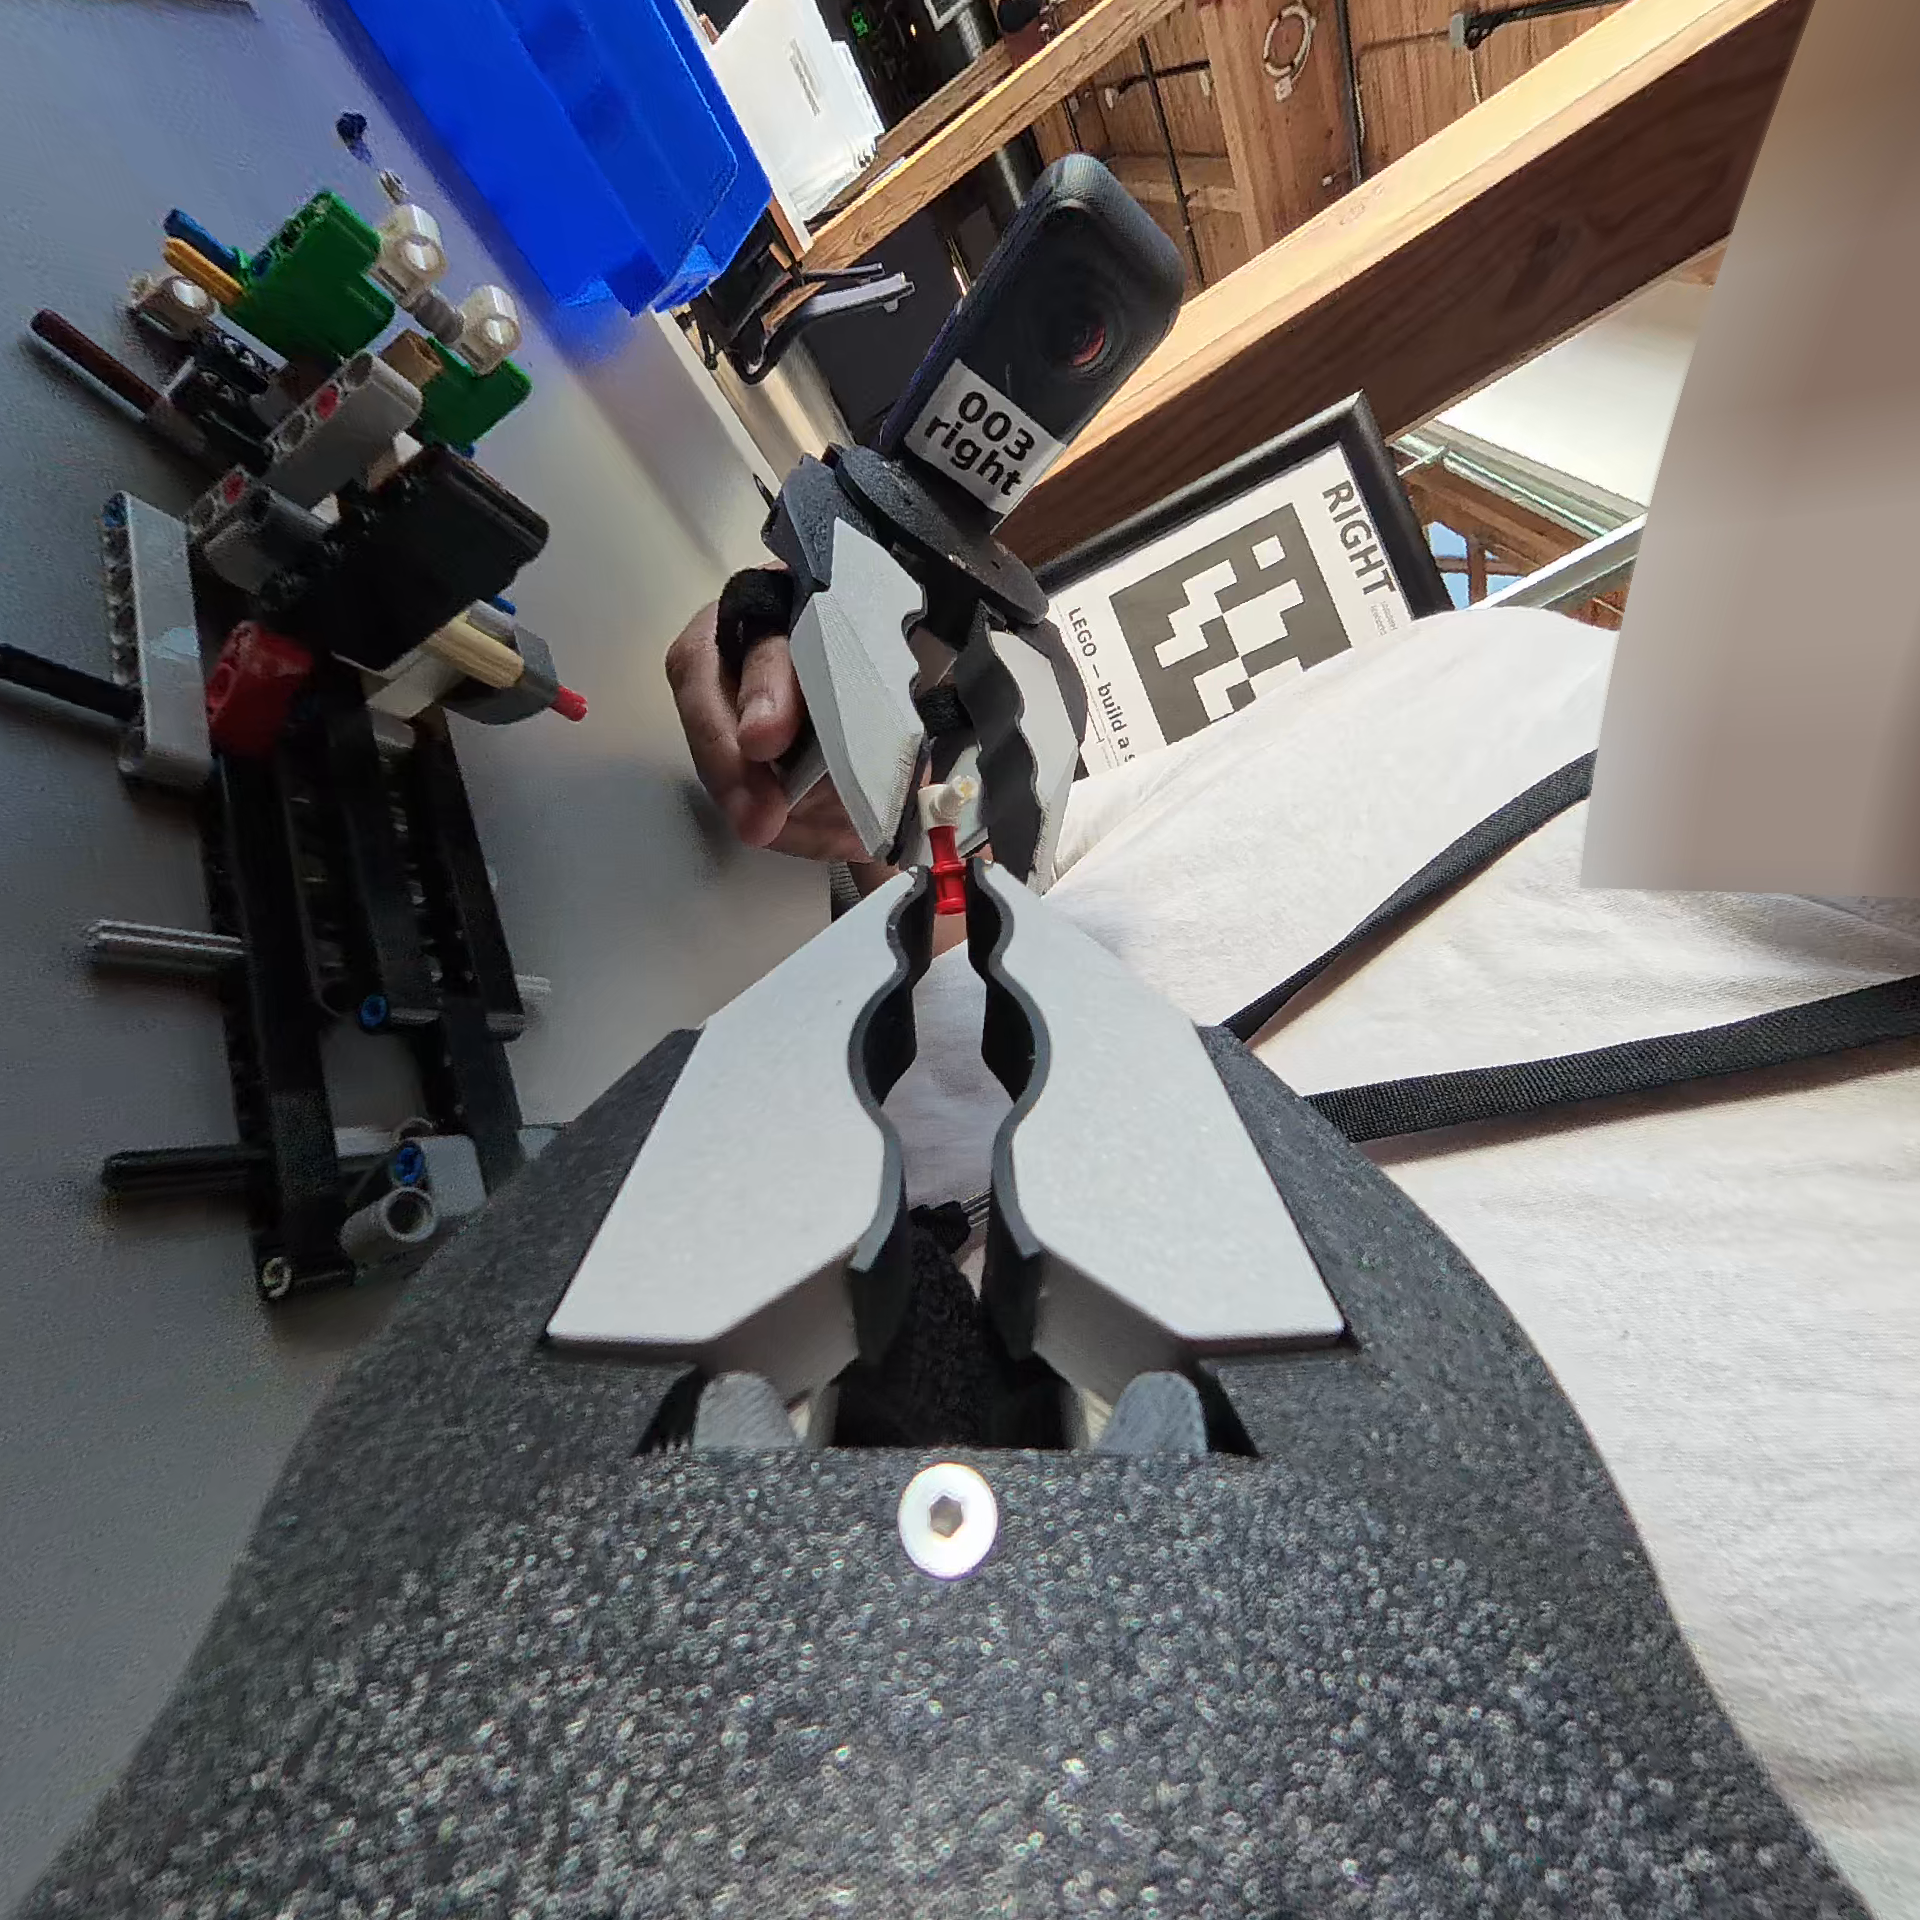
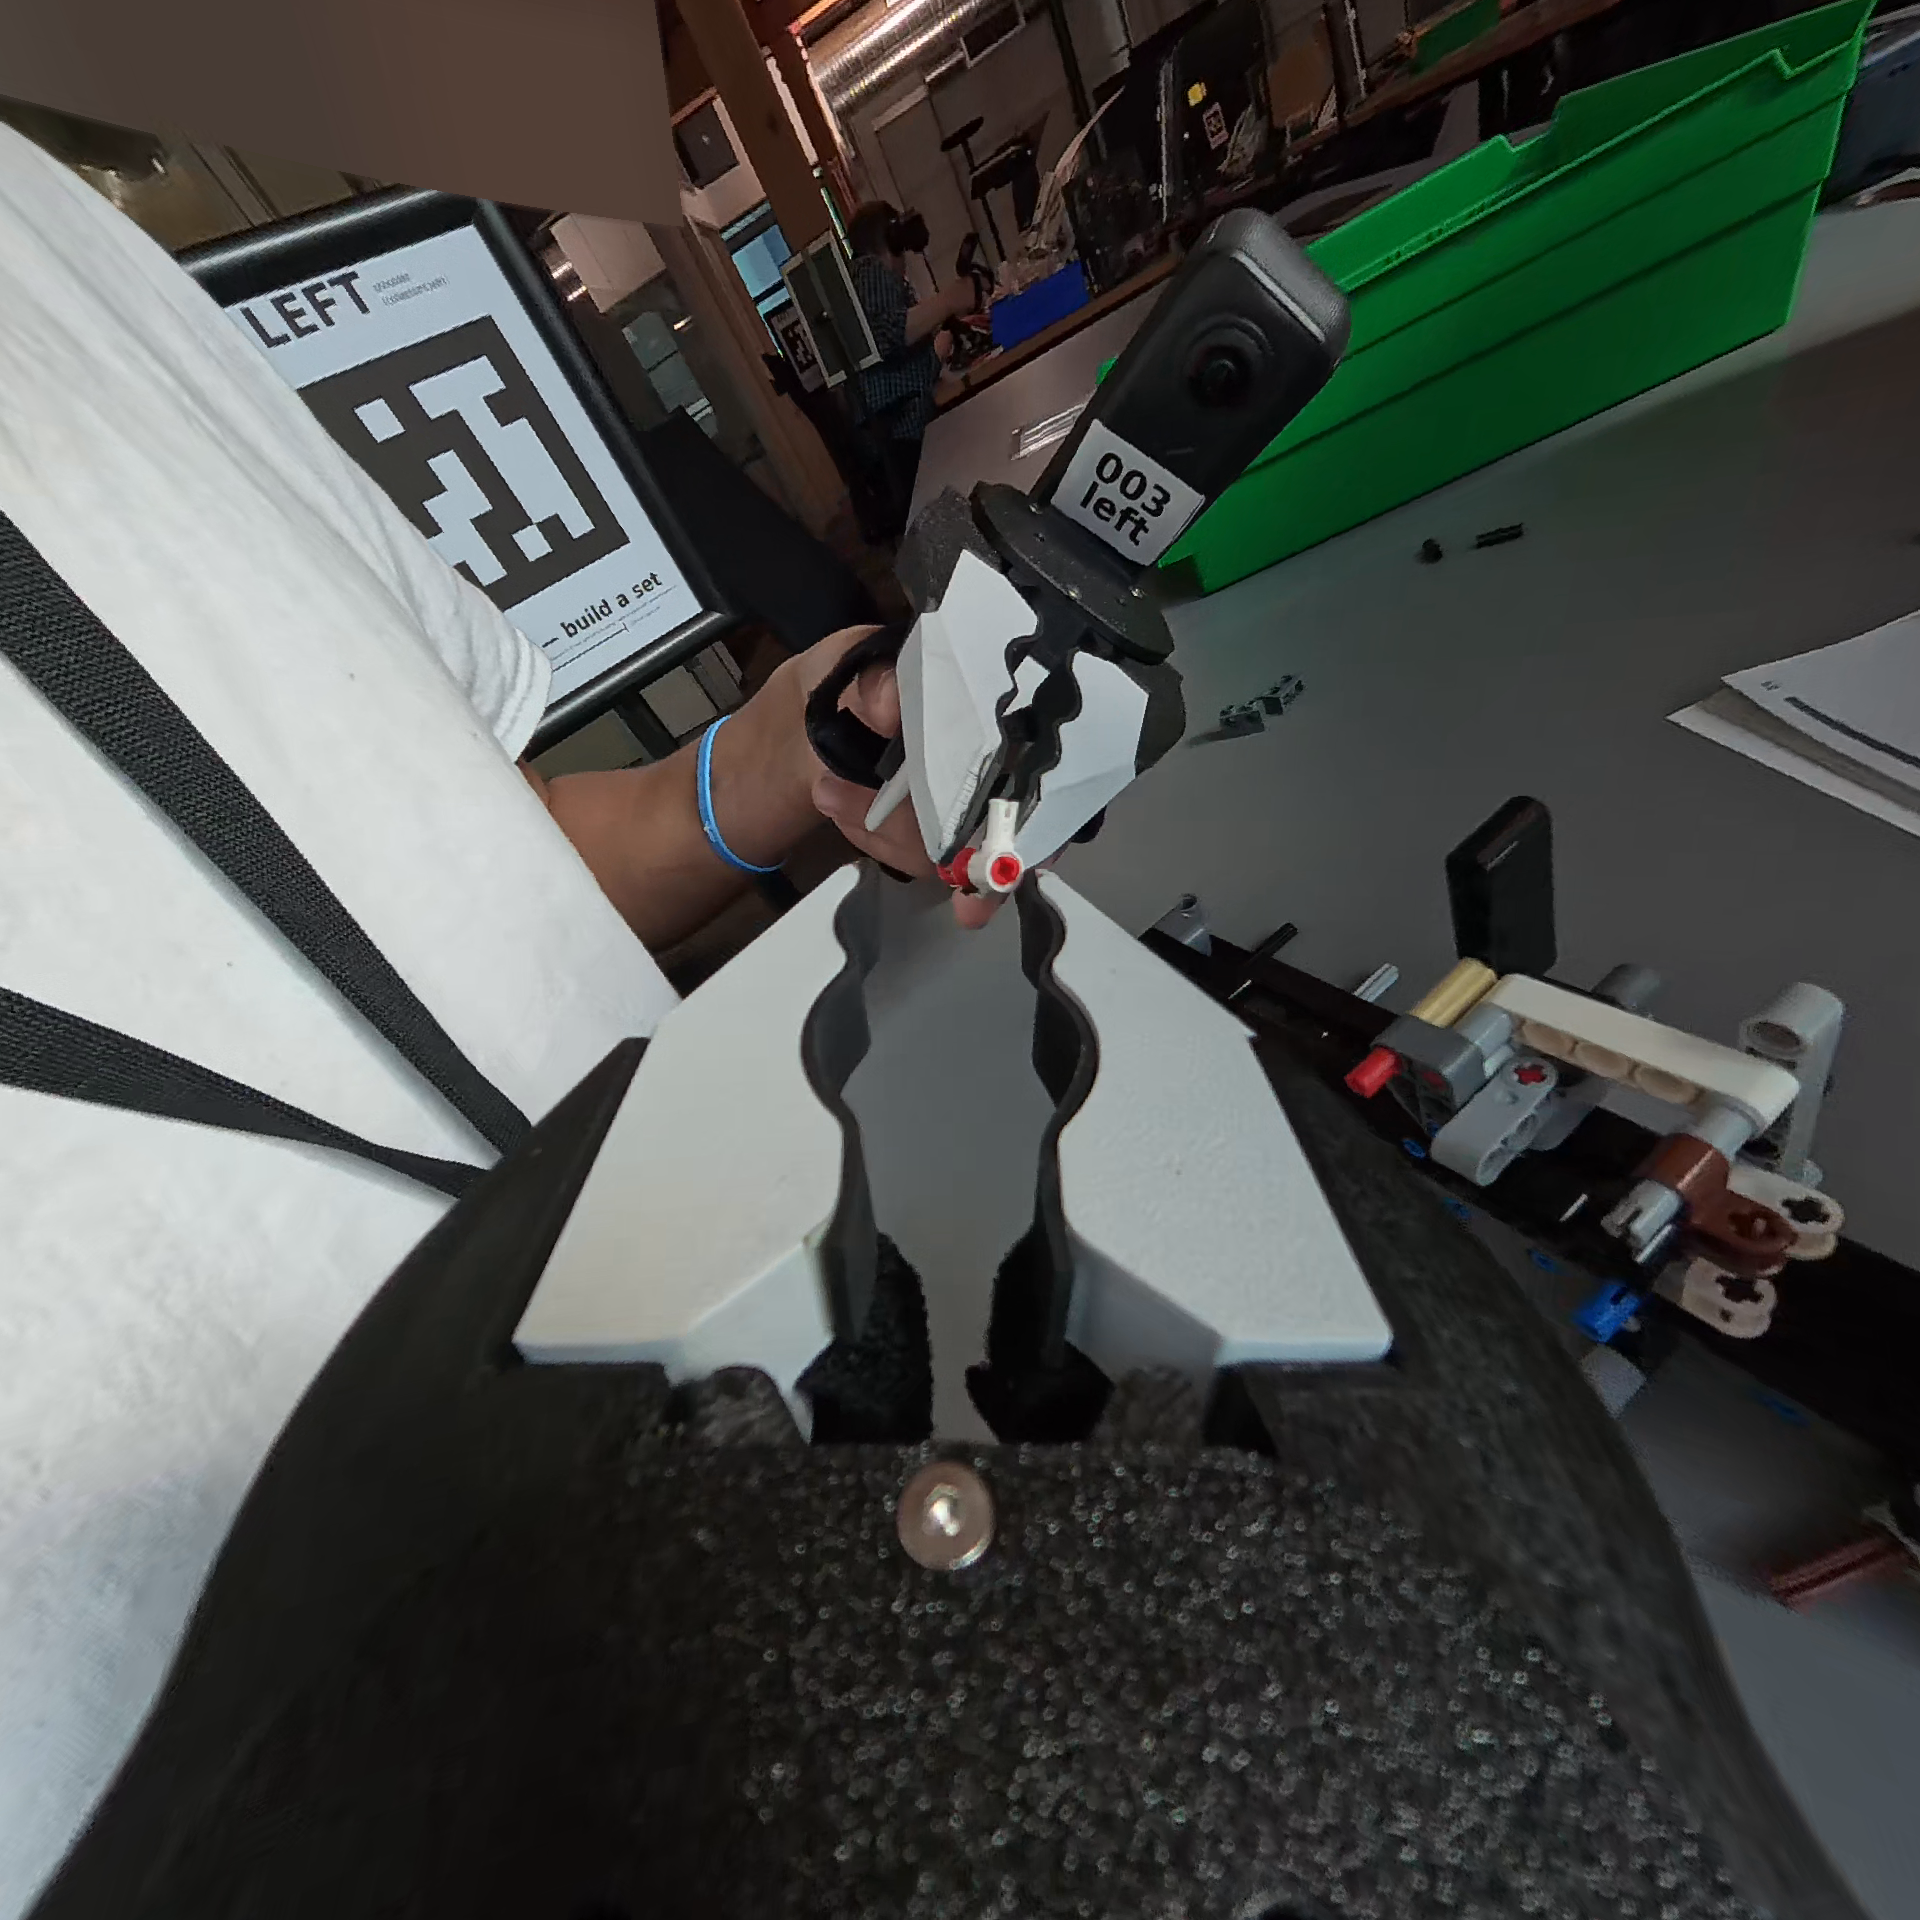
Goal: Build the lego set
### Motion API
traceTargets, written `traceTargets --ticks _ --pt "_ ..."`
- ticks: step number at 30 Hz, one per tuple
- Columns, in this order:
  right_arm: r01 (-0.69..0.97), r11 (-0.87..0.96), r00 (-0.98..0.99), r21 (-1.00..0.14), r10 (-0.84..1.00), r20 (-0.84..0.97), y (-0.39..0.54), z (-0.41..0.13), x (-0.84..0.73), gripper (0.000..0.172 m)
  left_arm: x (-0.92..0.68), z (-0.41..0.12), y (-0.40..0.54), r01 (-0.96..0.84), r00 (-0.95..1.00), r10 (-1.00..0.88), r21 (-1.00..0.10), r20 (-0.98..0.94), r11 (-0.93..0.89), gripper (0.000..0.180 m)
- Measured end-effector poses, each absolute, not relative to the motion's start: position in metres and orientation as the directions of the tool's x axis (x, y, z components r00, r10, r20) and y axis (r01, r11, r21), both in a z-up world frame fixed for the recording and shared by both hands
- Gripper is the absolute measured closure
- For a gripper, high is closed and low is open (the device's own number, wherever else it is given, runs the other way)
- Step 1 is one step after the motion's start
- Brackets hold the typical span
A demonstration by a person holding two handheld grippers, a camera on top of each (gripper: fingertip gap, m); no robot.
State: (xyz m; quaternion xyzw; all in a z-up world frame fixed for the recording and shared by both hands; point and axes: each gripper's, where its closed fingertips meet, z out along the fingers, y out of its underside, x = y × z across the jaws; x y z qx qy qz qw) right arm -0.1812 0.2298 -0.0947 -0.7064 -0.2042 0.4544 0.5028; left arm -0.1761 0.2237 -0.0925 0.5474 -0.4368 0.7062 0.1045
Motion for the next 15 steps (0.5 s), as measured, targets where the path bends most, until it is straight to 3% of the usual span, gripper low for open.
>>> traceTargets --ticks 8,15 --pt "-0.292 -0.512 0.451 -0.808 0.671 -0.588 0.257 -0.097 -0.170 0.158 -0.166 -0.094 0.248 -0.632 -0.378 -0.362 -0.523 0.852 -0.571 0.177" --pt "-0.253 -0.490 0.521 -0.834 0.657 -0.544 0.272 -0.102 -0.159 0.171 -0.153 -0.094 0.265 -0.654 -0.412 -0.372 -0.554 0.832 -0.515 0.177"
